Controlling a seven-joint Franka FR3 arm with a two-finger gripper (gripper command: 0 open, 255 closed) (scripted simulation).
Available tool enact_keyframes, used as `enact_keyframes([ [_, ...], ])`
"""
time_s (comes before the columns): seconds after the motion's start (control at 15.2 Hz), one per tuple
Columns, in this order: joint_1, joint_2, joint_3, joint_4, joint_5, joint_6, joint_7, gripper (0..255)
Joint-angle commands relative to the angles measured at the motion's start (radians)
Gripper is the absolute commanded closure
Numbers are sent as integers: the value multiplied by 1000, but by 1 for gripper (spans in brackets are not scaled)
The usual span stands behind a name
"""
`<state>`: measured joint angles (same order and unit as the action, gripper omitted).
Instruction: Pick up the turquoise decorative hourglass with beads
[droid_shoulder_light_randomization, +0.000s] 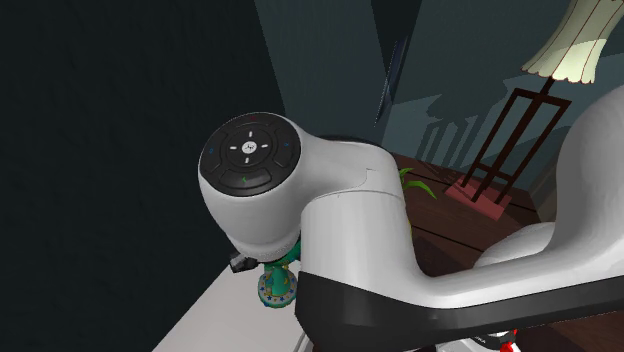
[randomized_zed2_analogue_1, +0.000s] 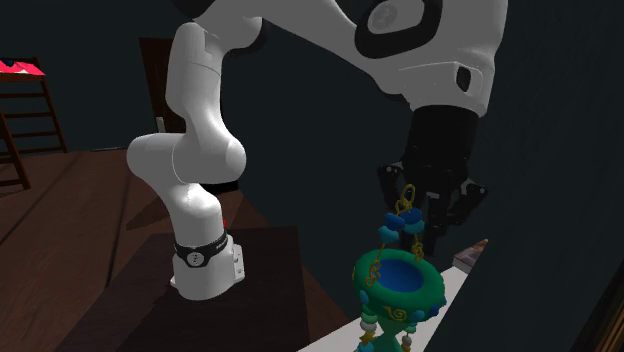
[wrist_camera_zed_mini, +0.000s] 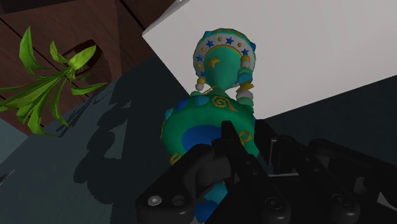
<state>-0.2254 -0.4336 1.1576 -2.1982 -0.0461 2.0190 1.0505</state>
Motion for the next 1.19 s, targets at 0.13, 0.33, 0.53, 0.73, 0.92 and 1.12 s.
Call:
enact_keyframes([
  [0.13, 0, 0, -1, -1, 0, 0, -1, 255],
  [0.33, 3, -2, -7, 9, 2, -12, -5, 255],
  [0.53, 15, -12, -31, 37, 7, -49, -23, 255],
  [0.73, 24, -20, -51, 68, 11, -85, -39, 255],
  [0.92, 29, -26, -69, 100, 13, -122, -54, 255],
  [1.12, 33, -30, -84, 134, 14, -158, -68, 255],
])
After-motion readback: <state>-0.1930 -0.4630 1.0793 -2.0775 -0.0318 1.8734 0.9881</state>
